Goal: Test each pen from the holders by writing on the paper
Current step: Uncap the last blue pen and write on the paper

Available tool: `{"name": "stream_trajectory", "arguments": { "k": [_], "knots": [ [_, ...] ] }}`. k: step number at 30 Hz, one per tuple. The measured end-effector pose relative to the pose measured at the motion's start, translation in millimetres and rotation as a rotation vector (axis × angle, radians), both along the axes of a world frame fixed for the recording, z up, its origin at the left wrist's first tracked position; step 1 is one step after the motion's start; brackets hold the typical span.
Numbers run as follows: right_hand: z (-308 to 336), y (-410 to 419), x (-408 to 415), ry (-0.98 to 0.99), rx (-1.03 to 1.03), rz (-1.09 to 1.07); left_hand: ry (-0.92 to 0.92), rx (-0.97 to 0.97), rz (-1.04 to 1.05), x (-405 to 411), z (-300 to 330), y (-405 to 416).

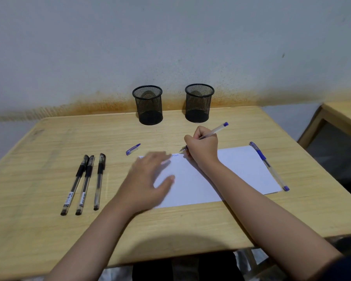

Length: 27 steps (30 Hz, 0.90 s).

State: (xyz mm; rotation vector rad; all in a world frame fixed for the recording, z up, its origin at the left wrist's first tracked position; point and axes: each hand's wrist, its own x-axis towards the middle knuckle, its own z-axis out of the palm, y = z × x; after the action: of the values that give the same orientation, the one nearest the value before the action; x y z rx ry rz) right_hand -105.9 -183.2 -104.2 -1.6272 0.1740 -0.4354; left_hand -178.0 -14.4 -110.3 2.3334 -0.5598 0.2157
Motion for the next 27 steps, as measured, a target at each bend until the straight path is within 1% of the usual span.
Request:
{"name": "stream_trajectory", "arguments": {
  "k": [1, 2, 3, 6, 10, 12, 14, 16, 18, 20, 22, 24, 27],
  "knots": [
    [1, 0, -1, -0.010, 0.028, -0.005, -0.047, -0.117, 0.083, 5, 3, 3],
    [2, 1, -2, -0.022, 0.038, -0.004, -0.084, -0.190, 0.179, 11, 8, 7],
    [3, 2, -2, -0.037, 0.036, 0.002, -0.097, -0.208, 0.274, 17, 12, 10],
    [4, 5, -3, -0.067, -0.007, 0.022, -0.035, -0.089, 0.488, 36, 17, 23],
    [5, 3, -7, -0.057, 0.034, 0.088, 0.060, 0.207, 0.613, 57, 19, 32],
    [5, 2, -7, -0.059, 0.030, 0.124, 0.089, 0.284, 0.653, 61, 20, 32],
    [5, 3, -6, -0.060, -0.008, 0.134, 0.057, 0.298, 0.671, 61, 17, 31],
    [5, 4, -6, -0.072, -0.069, 0.140, -0.020, 0.259, 0.668, 60, 15, 31],
    [7, 3, -8, -0.104, -0.093, 0.182, -0.078, 0.111, 0.637, 57, 17, 30],
    [12, 3, -11, -0.135, -0.042, 0.242, -0.107, -0.092, 0.553, 54, 20, 29],
    [15, 5, -13, -0.160, -0.004, 0.288, -0.138, -0.225, 0.452, 51, 20, 28],
    [16, 6, -13, -0.160, 0.011, 0.319, -0.167, -0.248, 0.390, 48, 20, 25],
    [15, 8, -13, -0.162, 0.014, 0.326, -0.183, -0.248, 0.363, 47, 20, 21]
  ]
}}
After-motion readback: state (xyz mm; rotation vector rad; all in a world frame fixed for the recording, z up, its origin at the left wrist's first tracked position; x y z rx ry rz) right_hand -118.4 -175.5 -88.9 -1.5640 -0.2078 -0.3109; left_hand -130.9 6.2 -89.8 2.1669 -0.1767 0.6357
